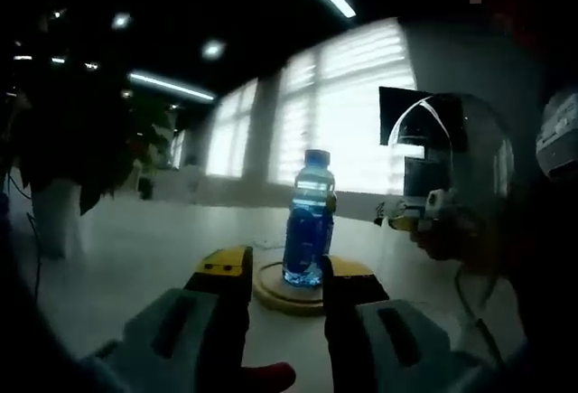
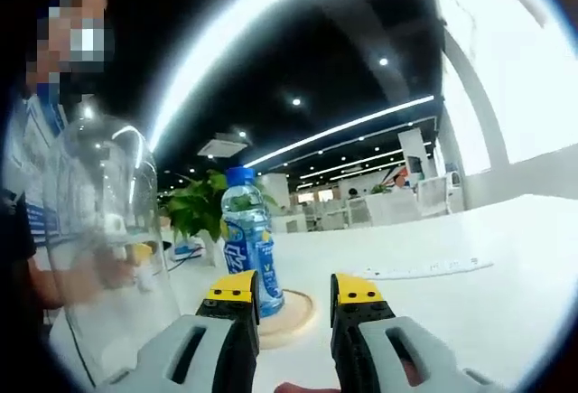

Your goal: Open the cover put in the Mizone put the cover back on

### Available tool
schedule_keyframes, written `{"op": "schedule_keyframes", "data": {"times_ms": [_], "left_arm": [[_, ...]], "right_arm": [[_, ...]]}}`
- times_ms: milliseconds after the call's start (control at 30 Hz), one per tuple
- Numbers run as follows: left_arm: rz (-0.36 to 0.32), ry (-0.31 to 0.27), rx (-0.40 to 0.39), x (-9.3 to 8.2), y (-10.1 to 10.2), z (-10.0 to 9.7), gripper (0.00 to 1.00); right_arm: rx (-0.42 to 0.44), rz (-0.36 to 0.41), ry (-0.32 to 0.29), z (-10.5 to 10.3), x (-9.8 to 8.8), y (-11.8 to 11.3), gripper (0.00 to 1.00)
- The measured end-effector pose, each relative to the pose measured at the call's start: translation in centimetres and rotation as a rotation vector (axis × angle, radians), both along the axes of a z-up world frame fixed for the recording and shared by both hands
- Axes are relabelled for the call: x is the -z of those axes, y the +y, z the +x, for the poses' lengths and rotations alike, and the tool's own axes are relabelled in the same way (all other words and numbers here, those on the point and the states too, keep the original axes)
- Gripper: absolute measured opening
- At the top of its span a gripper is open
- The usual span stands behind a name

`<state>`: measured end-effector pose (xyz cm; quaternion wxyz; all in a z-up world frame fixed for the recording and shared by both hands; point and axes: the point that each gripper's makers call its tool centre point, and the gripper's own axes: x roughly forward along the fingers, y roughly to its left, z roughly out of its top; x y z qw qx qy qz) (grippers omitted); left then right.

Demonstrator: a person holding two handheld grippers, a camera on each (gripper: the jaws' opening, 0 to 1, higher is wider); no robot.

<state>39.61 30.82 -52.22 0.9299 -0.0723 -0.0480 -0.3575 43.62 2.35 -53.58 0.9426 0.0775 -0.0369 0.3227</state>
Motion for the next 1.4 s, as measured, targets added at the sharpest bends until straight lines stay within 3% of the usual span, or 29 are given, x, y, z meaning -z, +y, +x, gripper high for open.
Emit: {"op": "schedule_keyframes", "data": {"times_ms": [567, 833, 1000, 1400], "left_arm": [[0.035, 0.028, -0.012, 1.2, -0.1, 0.7, 0.24], [0.062, -0.002, -0.002, 0.6, -0.6, 0.1, 0.24], [0.043, -0.001, -0.006, 0.4, -0.6, 0.2, 0.24], [0.048, -0.011, 0.006, 0.2, -1.0, -0.1, 0.24]], "right_arm": [[-0.026, 0.003, 0.015, 0.1, 0.3, 0.3, 0.24], [-0.036, -0.004, -0.014, -0.5, -0.7, 0.5, 0.24], [-0.057, -0.021, -0.034, -0.9, -0.9, 1.3, 0.24], [-0.047, 0.020, -0.032, -0.8, -1.4, 0.8, 0.24]]}}
